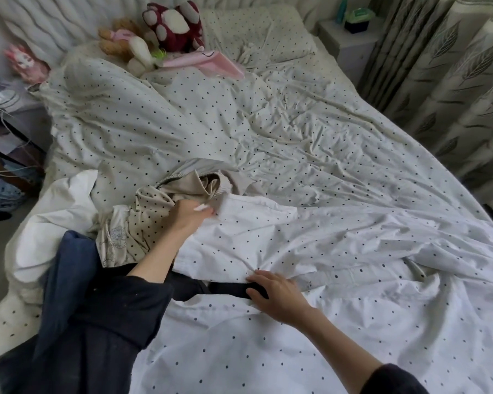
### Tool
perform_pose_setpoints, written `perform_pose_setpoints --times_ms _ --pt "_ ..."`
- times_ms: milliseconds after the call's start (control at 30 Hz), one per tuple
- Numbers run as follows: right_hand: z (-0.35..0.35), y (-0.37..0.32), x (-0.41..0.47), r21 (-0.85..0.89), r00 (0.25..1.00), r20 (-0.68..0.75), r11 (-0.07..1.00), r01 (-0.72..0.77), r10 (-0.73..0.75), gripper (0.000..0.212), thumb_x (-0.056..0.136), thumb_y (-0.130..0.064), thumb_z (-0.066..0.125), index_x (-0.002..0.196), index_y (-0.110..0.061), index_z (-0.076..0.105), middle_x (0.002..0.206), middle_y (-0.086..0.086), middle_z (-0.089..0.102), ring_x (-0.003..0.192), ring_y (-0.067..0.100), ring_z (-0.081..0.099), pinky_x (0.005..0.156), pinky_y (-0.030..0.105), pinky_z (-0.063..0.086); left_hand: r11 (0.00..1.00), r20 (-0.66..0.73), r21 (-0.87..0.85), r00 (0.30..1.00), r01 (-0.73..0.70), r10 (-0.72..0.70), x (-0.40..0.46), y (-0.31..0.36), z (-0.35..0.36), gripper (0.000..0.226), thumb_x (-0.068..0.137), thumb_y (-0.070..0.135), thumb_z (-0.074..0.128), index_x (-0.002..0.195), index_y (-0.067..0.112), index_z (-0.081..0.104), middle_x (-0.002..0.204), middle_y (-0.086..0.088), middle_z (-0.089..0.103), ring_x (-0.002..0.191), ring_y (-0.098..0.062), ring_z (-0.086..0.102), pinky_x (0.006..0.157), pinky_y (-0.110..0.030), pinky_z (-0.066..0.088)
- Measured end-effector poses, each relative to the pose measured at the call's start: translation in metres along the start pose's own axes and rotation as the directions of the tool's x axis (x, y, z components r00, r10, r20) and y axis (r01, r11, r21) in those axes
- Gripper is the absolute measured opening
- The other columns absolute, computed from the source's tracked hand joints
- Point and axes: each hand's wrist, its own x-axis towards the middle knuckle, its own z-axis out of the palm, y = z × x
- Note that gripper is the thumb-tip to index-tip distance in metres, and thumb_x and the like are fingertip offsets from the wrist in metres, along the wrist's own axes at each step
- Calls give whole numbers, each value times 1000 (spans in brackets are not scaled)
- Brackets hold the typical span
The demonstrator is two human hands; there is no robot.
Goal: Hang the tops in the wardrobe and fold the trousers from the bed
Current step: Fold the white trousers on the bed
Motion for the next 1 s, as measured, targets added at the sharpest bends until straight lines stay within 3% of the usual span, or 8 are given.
perform_pose_setpoints --times_ms 100,167,200,300,433,633,867,1000 --pt "-5 -1 0 -32 998 -57 999 11 -12 36 97 -42 37 130 -34 50 140 -12 47 124 16 46 102 34 27 980 -314 56 929 -188 196 -1 10 2 16 93 25 56 88 10 55 72 3 51 68 -19 47 56 -27 34" --pt "-9 -2 1 -12 994 -98 999 36 -37 35 98 -39 37 129 -31 50 136 -10 51 121 16 49 100 33 30 974 -462 128 858 -187 226 0 12 -4 22 98 25 45 103 5 51 86 -4 53 76 -23 48 59 -31 35" --pt "-9 -2 0 -3 993 -105 998 57 -57 35 98 -37 37 130 -30 50 136 -10 51 121 17 48 100 33 32 979 -479 143 856 -144 196 2 11 -7 24 99 24 42 108 3 49 93 -7 53 78 -25 49 60 -33 35" --pt "-5 -1 -7 -17 989 -100 994 110 -111 39 98 -38 38 136 -31 45 143 -13 43 130 14 40 104 34 28 985 -389 173 919 -1 69 2 2 -7 29 97 19 45 120 2 41 118 -18 51 103 -37 52 75 -43 41" --pt "-1 4 -18 -19 986 -122 993 113 -114 42 99 -40 36 140 -31 40 153 -8 29 139 11 26 110 34 19 948 -366 318 925 23 101 -24 -6 5 47 92 12 50 136 9 32 140 -18 33 126 -37 34 97 -50 33" --pt "-3 20 -55 -14 984 -161 998 69 -70 47 100 -40 36 145 -26 35 155 -3 24 142 13 24 113 31 18 888 -224 432 934 -160 278 -81 -12 28 45 91 7 50 135 10 39 139 -14 36 129 -33 30 100 -48 27" --pt "5 64 -141 -41 968 -241 996 -78 66 47 101 -35 35 147 -26 29 156 -3 23 141 12 24 115 28 18 856 -78 373 907 -358 413 -172 -6 69 39 91 4 49 129 7 47 132 -13 45 126 -31 35 97 -42 32" --pt "8 113 -210 -71 943 -311 986 -151 122 47 100 -32 36 146 -23 29 154 -2 28 140 11 27 112 24 19 803 77 332 862 -496 500 -236 2 119 38 92 5 47 129 8 47 130 -10 46 125 -27 37 101 -34 31"
